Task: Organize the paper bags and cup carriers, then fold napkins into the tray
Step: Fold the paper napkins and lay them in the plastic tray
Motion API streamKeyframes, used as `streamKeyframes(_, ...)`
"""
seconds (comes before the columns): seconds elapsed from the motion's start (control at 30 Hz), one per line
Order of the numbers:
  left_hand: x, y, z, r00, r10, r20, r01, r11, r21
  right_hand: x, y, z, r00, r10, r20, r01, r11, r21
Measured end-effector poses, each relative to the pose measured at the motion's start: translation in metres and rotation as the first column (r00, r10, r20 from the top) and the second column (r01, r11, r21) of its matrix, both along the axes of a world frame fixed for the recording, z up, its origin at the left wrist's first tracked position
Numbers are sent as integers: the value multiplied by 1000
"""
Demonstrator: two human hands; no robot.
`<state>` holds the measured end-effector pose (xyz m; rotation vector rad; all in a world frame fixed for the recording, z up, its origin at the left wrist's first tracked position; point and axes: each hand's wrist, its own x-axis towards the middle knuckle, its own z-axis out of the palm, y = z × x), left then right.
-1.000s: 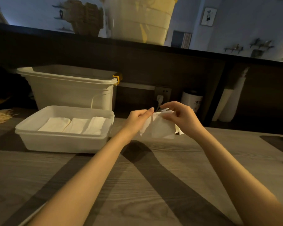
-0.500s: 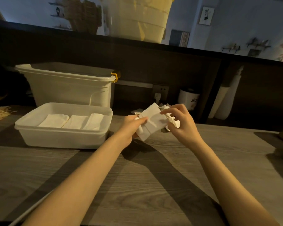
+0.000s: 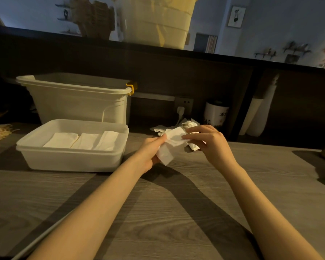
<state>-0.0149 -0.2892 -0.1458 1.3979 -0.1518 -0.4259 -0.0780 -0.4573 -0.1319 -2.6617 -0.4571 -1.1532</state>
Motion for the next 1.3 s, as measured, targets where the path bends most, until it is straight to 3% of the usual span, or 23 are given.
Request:
streamKeyframes(0.07, 2, 0, 0, 1000, 5, -24, -6, 1000, -7, -1, 3, 2, 998, 19, -53, -8, 978, 207)
streamKeyframes(0.2, 2, -1, 1, 995, 62, -83, -61, 998, 10, -1, 5, 7, 996, -21, -91, 68, 831, 551)
streamKeyframes(0.27, 3, -1, 1, 993, 77, -87, -73, 996, 47, -2, 8, 9, 996, 50, -74, 18, 701, 713)
streamKeyframes(0.4, 2, 0, 3, 996, 54, -77, -50, 997, 52, -9, 14, 18, 946, 322, -23, -83, 313, 946)
streamKeyframes(0.47, 2, -1, 2, 996, 57, -70, -53, 997, 52, -13, 14, 20, 872, 484, -71, -55, 242, 969)
streamKeyframes(0.57, 0, -3, 3, 998, 22, -58, -21, 1000, 11, -11, 15, 17, 819, 524, -235, 18, 385, 923)
streamKeyframes(0.8, -4, -4, 2, 996, -88, -13, 86, 992, -89, -5, 17, 9, 913, 236, -332, 80, 696, 714)
streamKeyframes(1.13, -7, -7, 3, 977, -198, 79, 202, 979, -39, -1, 17, 4, 912, 147, -383, 171, 712, 681)
streamKeyframes(1.3, -9, -7, 3, 956, -207, 209, 165, 965, 201, 0, 18, -1, 905, 127, -406, 182, 748, 638)
